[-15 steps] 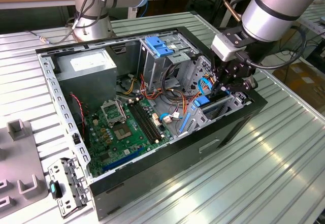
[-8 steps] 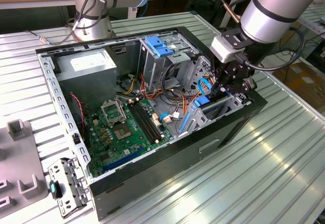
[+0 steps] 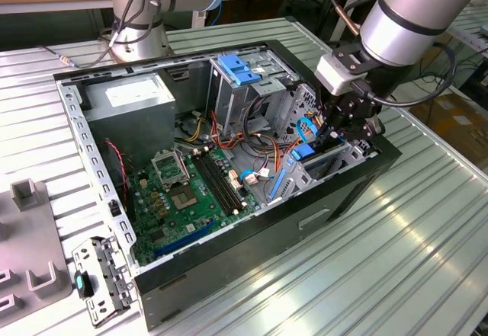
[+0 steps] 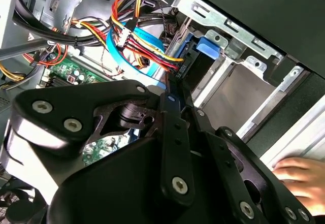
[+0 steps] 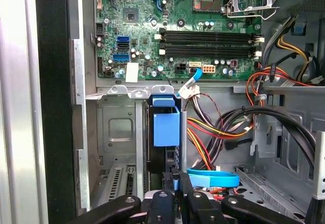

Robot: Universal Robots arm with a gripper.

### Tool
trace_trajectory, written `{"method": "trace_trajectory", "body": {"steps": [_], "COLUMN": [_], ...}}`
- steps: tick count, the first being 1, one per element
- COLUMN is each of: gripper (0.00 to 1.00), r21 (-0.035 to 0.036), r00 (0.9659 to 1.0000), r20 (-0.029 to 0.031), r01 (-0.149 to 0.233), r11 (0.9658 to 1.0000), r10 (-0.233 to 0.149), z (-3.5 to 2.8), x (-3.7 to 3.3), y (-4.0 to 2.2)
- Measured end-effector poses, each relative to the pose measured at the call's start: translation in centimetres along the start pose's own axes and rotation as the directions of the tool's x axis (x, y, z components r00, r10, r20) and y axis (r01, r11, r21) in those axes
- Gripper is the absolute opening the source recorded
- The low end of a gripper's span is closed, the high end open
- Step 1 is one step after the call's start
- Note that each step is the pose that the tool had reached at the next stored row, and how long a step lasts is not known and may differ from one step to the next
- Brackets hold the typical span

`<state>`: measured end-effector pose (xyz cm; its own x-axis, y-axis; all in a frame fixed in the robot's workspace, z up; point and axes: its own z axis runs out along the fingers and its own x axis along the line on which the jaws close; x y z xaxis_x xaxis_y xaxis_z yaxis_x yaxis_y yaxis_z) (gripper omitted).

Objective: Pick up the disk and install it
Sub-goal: 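Insert the second disk wire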

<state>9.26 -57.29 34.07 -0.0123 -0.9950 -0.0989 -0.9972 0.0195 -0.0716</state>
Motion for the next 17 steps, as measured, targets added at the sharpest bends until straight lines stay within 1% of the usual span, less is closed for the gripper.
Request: {"method": "trace_trajectory", "body": {"steps": [1, 2, 3, 4, 6, 7, 10, 12, 14, 15, 17], "gripper": [0.18, 0.18, 0.24, 0.24, 0.24, 0.24, 0.24, 0.24, 0.24, 0.23, 0.11], "r21": [0.0000, -0.0001, -0.0001, -0.0001, -0.0001, -0.0001, -0.0001, -0.0001, 0.0000, -0.0001, 0.0000], "r00": [1.0000, 1.0000, 1.0000, 1.0000, 1.0000, 1.0000, 1.0000, 1.0000, 1.0000, 1.0000, 1.0000], "r20": [0.0005, 0.0000, -0.0004, -0.0001, -0.0013, -0.0018, -0.0022, -0.0035, -0.0038, -0.0041, -0.0041], "r01": [0.000, 0.000, 0.000, 0.000, 0.000, 0.000, 0.000, 0.000, 0.000, 0.000, 0.000], "r11": [1.0000, 1.0000, 1.0000, 1.0000, 1.0000, 1.0000, 1.0000, 1.0000, 1.0000, 1.0000, 1.0000], "r10": [0.000, 0.000, 0.000, 0.000, 0.000, 0.000, 0.000, 0.000, 0.000, 0.000, 0.000], "z": [0.00, -0.15, -0.32, -0.52, -1.03, -1.45, -2.22, -2.65, -2.70, -2.72, -2.73], "x": [0.00, -0.01, -0.03, -0.05, -0.11, -0.16, -0.24, -0.28, -0.29, -0.29, -0.29], "y": [0.00, -0.01, -0.02, -0.04, -0.07, -0.11, -0.16, -0.19, -0.19, -0.19, -0.20]}}
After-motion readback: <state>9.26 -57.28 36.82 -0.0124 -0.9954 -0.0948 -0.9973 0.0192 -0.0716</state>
